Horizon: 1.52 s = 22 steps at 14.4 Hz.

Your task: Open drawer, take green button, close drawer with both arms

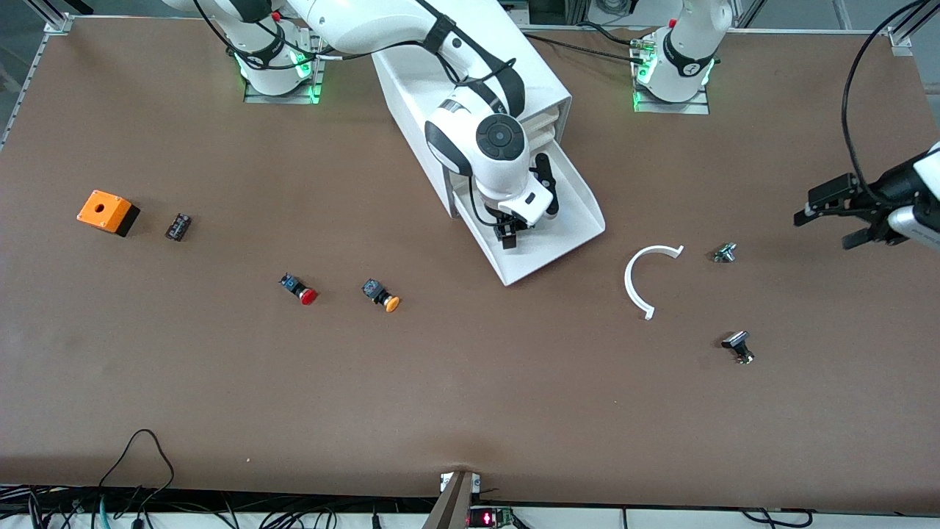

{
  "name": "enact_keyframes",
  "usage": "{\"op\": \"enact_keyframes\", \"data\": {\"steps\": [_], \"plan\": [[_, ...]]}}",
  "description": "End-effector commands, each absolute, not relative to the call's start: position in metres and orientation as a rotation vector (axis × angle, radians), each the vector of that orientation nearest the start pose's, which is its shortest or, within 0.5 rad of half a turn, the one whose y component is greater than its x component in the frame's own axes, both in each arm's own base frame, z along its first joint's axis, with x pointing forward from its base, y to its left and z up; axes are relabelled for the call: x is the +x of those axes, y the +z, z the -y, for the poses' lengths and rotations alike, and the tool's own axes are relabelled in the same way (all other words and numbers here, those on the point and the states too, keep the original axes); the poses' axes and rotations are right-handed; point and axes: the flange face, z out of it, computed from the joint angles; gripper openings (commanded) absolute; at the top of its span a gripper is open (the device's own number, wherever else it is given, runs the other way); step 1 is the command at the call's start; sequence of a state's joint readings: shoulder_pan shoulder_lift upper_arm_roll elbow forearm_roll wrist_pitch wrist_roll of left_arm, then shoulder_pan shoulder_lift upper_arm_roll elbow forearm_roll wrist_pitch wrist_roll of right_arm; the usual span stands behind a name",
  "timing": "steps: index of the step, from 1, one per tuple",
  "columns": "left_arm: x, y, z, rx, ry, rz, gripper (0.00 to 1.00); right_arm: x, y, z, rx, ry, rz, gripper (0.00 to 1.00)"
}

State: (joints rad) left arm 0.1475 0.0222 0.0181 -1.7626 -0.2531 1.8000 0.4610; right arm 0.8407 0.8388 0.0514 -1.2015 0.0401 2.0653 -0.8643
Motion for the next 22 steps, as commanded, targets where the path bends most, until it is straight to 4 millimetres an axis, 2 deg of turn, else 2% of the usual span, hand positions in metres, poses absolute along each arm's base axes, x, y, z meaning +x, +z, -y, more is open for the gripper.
{"op": "enact_keyframes", "data": {"steps": [1,4,7,10,13,16,19,21,22], "plan": [[0.546,0.563,-0.066,-3.232,-0.073,-0.253,1.0,0.489,0.272,-0.592,2.124,0.068,-2.424,1.0],[0.547,0.566,-0.03,-3.103,-0.021,-0.109,1.0,0.49,0.27,-0.593,2.123,0.083,-2.425,0.98],[0.548,0.566,-0.01,-3.059,-0.011,-0.006,1.0,0.489,0.268,-0.595,2.1,0.096,-2.439,0.67],[0.545,0.566,-0.009,-3.059,0.041,0.042,1.0,0.489,0.263,-0.596,2.078,0.114,-2.455,0.5],[0.54,0.569,-0.015,-3.068,0.105,0.074,1.0,0.49,0.26,-0.597,2.035,0.126,-2.45,0.39],[0.534,0.569,-0.029,-3.111,0.16,0.218,1.0,0.489,0.263,-0.598,2.03,0.127,-2.441,0.28],[0.535,0.572,-0.028,-3.116,0.127,0.216,1.0,0.494,0.271,-0.593,2.043,0.123,-2.43,0.28],[0.534,0.573,-0.025,-3.116,0.124,0.207,1.0,0.491,0.288,-0.591,2.058,0.076,-2.422,0.28],[0.534,0.573,-0.024,-3.116,0.124,0.204,1.0,0.492,0.307,-0.591,2.084,0.075,-2.396,0.28]]}}
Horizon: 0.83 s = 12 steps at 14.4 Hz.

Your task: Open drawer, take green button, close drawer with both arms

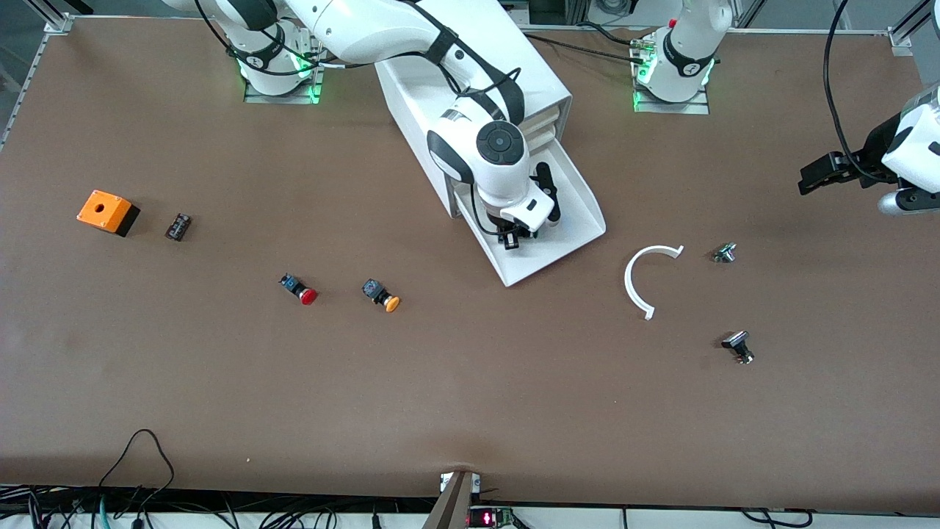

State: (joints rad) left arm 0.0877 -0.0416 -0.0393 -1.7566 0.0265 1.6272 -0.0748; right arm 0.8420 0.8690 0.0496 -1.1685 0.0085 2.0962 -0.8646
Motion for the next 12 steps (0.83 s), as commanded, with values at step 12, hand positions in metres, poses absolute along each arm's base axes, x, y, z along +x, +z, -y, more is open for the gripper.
{"op": "enact_keyframes", "data": {"steps": [12], "plan": [[0.542,0.573,-0.023,-3.123,0.065,0.181,1.0,0.582,0.433,-0.498,2.35,0.252,-2.091,0.28]]}}
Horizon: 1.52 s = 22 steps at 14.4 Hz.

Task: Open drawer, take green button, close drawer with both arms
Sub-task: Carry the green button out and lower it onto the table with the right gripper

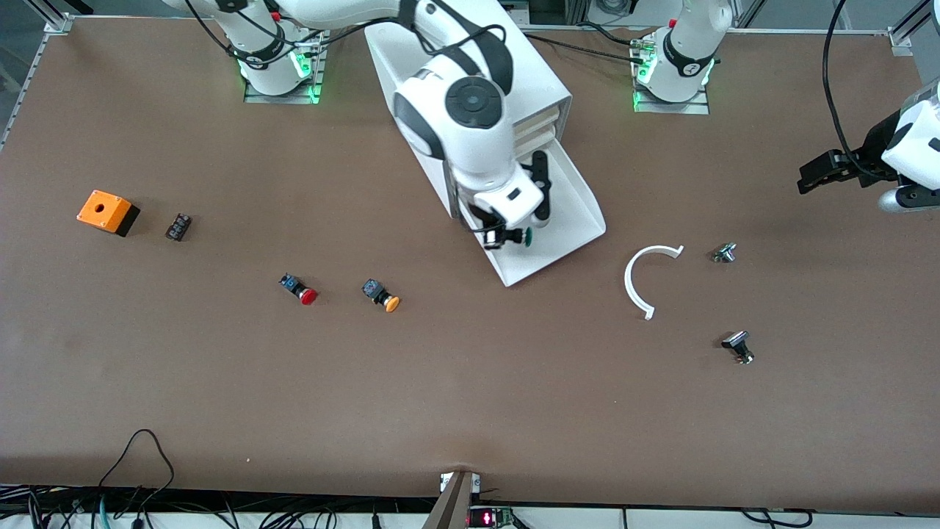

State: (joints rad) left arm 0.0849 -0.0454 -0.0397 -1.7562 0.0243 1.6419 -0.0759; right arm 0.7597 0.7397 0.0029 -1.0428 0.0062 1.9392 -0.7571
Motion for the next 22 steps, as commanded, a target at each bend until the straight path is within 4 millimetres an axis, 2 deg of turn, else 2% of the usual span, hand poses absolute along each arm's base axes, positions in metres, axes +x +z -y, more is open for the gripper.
{"op": "enact_keyframes", "data": {"steps": [1,4,7,8,10,11,14,16,17,19,20,22], "plan": [[0.542,0.573,-0.015,-3.113,0.064,0.154,1.0,0.595,0.434,-0.481,-2.368,-0.252,2.025,0.28],[0.544,0.568,-0.014,-3.111,0.08,0.151,1.0,0.624,0.426,-0.426,-2.466,-0.213,1.87,0.28],[0.545,0.562,-0.017,-3.112,0.102,0.151,1.0,0.65,0.412,-0.354,-2.548,-0.165,1.771,0.28],[0.547,0.559,-0.014,-3.11,0.114,0.151,1.0,0.661,0.402,-0.328,-2.573,-0.154,1.739,0.28],[0.561,0.523,-0.007,-3.103,0.206,0.129,1.0,0.675,0.391,-0.285,-2.604,-0.163,1.686,0.28],[0.563,0.516,-0.009,-3.089,0.226,0.116,1.0,0.679,0.384,-0.269,-2.625,-0.162,1.652,0.28],[0.573,0.483,-0.011,-3.079,0.306,0.109,1.0,0.681,0.371,-0.235,-2.701,-0.133,1.52,0.28],[0.584,0.443,-0.01,-3.071,0.4,0.107,1.0,0.681,0.361,-0.21,-2.737,-0.089,1.449,0.28],[0.593,0.434,-0.006,-3.076,0.349,0.116,1.0,0.679,0.357,-0.197,-2.747,-0.059,1.425,0.28],[0.601,0.408,0.02,-3.095,0.313,0.084,1.0,0.674,0.343,-0.164,-2.784,0.007,1.371,0.28],[0.604,0.394,0.029,-3.102,0.339,0.15,1.0,0.671,0.337,-0.141,-2.807,0.041,1.329,0.28],[0.609,0.379,0.055,-3.132,0.29,0.322,1.0,0.664,0.324,-0.099,-2.829,0.084,1.267,0.28]]}}
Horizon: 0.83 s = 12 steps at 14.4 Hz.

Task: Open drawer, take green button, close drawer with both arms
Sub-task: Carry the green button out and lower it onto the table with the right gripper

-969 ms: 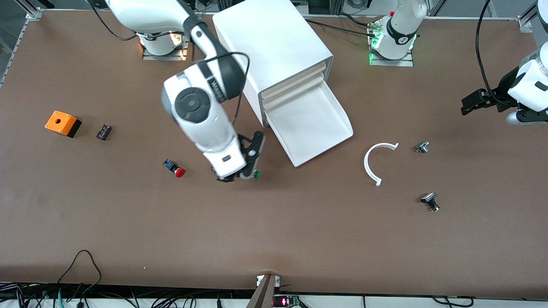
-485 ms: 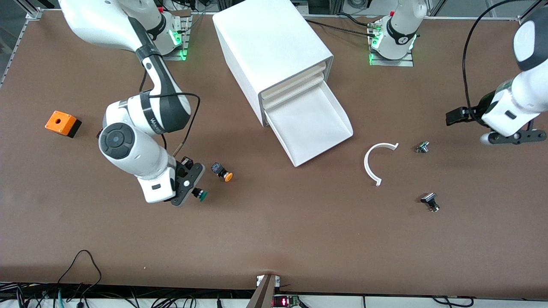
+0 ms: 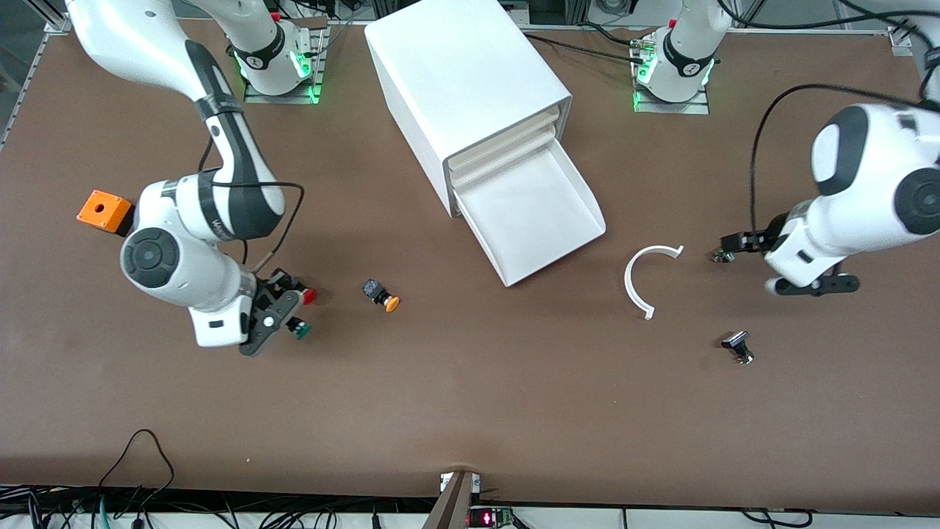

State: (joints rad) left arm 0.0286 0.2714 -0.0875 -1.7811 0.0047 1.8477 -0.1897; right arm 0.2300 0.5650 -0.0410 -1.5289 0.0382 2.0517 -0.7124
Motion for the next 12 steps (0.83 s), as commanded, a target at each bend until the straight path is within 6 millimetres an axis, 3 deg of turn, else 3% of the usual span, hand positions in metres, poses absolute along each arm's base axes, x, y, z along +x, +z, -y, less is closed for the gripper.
{"op": "enact_keyframes", "data": {"steps": [1,3,5,7,8,12], "plan": [[0.61,0.369,0.074,-3.136,0.272,0.336,1.0,0.661,0.315,-0.083,-2.836,0.104,1.241,0.28],[0.612,0.346,0.11,-3.145,0.207,0.457,1.0,0.657,0.295,-0.042,-2.811,0.132,1.27,0.29],[0.604,0.309,0.149,-3.17,0.096,0.488,1.0,0.649,0.267,0.007,-2.773,0.145,1.319,0.3],[0.597,0.274,0.166,-3.19,-0.008,0.566,1.0,0.639,0.248,0.04,-2.737,0.142,1.365,0.3],[0.595,0.262,0.179,-3.202,-0.036,0.559,1.0,0.634,0.239,0.046,-2.735,0.149,1.361,0.3],[0.595,0.235,0.199,-3.228,-0.095,0.548,1.0,0.599,0.193,0.048,-2.718,0.208,1.333,0.34]]}}
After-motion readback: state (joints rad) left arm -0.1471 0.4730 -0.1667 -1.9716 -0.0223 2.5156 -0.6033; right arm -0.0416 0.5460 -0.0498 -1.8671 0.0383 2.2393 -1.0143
